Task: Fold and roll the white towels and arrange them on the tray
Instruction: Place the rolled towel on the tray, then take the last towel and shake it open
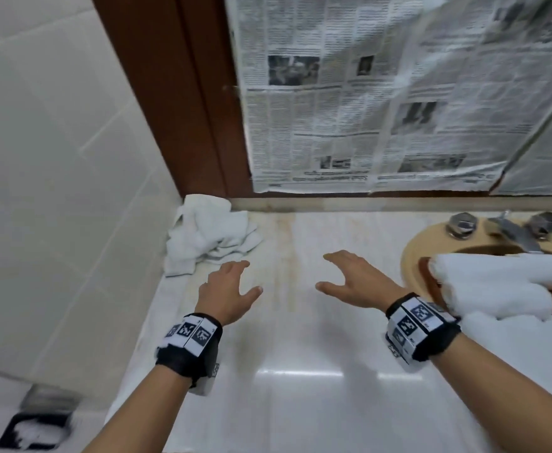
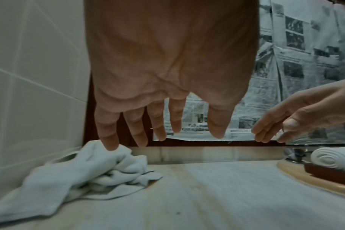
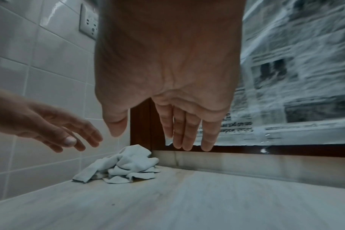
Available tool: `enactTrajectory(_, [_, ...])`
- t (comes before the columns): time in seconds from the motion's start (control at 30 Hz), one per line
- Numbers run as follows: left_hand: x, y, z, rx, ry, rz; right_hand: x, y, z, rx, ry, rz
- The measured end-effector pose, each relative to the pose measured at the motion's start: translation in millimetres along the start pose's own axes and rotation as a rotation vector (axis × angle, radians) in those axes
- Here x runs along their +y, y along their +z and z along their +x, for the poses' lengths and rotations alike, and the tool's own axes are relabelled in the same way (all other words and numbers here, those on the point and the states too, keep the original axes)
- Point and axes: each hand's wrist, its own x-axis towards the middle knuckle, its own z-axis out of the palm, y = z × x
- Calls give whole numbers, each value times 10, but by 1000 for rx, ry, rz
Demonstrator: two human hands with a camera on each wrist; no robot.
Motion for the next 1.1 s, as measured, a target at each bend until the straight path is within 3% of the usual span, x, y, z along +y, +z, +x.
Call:
enactTrajectory(0.2, [-761, -243, 188, -3, -63, 31, -709, 355, 595, -33, -32, 39])
enactTrajectory(0.43, [-1056, -362, 710, 10, -97, 109, -1097, 557, 1468, -49, -81, 30])
enactTrajectory(0.57, [-1141, -435, 1241, 30, -108, 117, -1146, 550, 2086, -24, -117, -11])
enactTrajectory(0.7, [-1262, -437, 1678, 45, -219, 107, -1084, 530, 2704, 4, -176, -137])
enactTrajectory(0.83, [-1446, -324, 1924, 56, -283, 125, -935, 591, 3199, -77, -124, -102])
enactTrajectory(0.93, [-1561, -218, 2003, 81, -274, 134, -860, 714, 3365, -158, -61, -91])
enactTrajectory(1.1, [-1524, -169, 1965, 143, -220, 132, -879, 936, 3241, -158, -87, 26])
